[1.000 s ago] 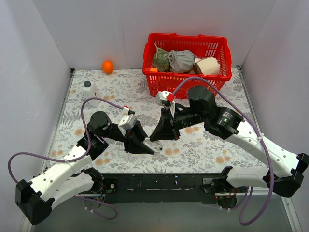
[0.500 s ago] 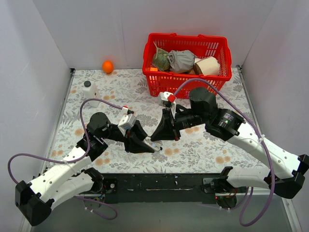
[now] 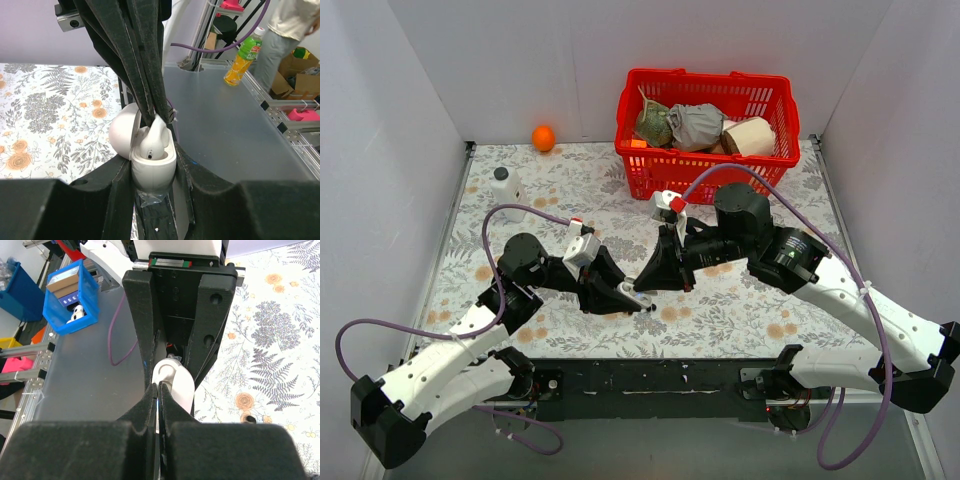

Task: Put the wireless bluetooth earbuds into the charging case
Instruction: Place the earbud in the charging case.

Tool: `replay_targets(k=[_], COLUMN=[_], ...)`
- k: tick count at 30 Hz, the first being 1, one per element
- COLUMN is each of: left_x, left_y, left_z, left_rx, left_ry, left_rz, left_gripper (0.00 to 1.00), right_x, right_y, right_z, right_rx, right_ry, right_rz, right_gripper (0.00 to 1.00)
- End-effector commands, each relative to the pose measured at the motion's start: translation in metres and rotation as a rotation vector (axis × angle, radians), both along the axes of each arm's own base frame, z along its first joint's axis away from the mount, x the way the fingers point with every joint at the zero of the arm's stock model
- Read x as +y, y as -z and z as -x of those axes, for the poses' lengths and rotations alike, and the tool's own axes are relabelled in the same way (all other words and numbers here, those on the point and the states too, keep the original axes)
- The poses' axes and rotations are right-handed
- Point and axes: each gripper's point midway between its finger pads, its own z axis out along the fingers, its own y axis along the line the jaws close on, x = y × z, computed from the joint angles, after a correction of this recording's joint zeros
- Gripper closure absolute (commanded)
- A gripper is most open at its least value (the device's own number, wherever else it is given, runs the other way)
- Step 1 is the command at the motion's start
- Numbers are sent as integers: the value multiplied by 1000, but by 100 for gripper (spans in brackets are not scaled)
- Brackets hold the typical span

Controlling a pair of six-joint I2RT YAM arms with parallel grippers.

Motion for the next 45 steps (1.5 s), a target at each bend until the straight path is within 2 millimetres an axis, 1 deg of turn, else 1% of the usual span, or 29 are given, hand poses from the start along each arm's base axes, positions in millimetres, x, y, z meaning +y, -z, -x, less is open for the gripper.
replay_targets(k=[1, 12, 13, 14, 17, 22, 23, 26, 31, 32, 40, 45], left_x=[2, 1, 1, 1, 2, 2, 2, 2, 2, 2, 3, 4], left_y=[-12, -13, -12, -11, -11, -10, -9, -9, -8, -8, -7, -5], left_z=[-1, -2, -2, -2, -2, -1, -1, -2, -1, -2, -1, -2], left_rx=[-59, -59, -59, -56, -56, -56, -55, -54, -50, -51, -47, -45], left_ry=[-28, -32, -32, -32, -32, -33, -32, -36, -37, -40, -43, -58], left_rz=[45, 45, 45, 43, 43, 44, 43, 44, 42, 43, 44, 47], left_gripper=[100, 100, 100, 100, 100, 100, 100, 100, 100, 100, 100, 100], right_x=[-3, -1, -1, -1, -1, -1, -1, -2, -3, -4, -6, -16], right_y=[-2, 6, 7, 5, 3, -2, -2, -6, -11, -12, -20, -45], right_z=[2, 1, 0, -1, -3, -5, -6, -7, -11, -11, -20, -28], right_rx=[-17, -3, -2, -5, -11, -17, -18, -23, -33, -37, -57, -106], right_ry=[9, 15, 20, 24, 43, 60, 61, 75, 102, 105, 168, 251], right_rz=[-8, 26, 27, 25, 21, 17, 17, 11, 6, 2, -18, -88], right_gripper=[99, 98, 96, 90, 79, 68, 65, 58, 52, 45, 44, 43])
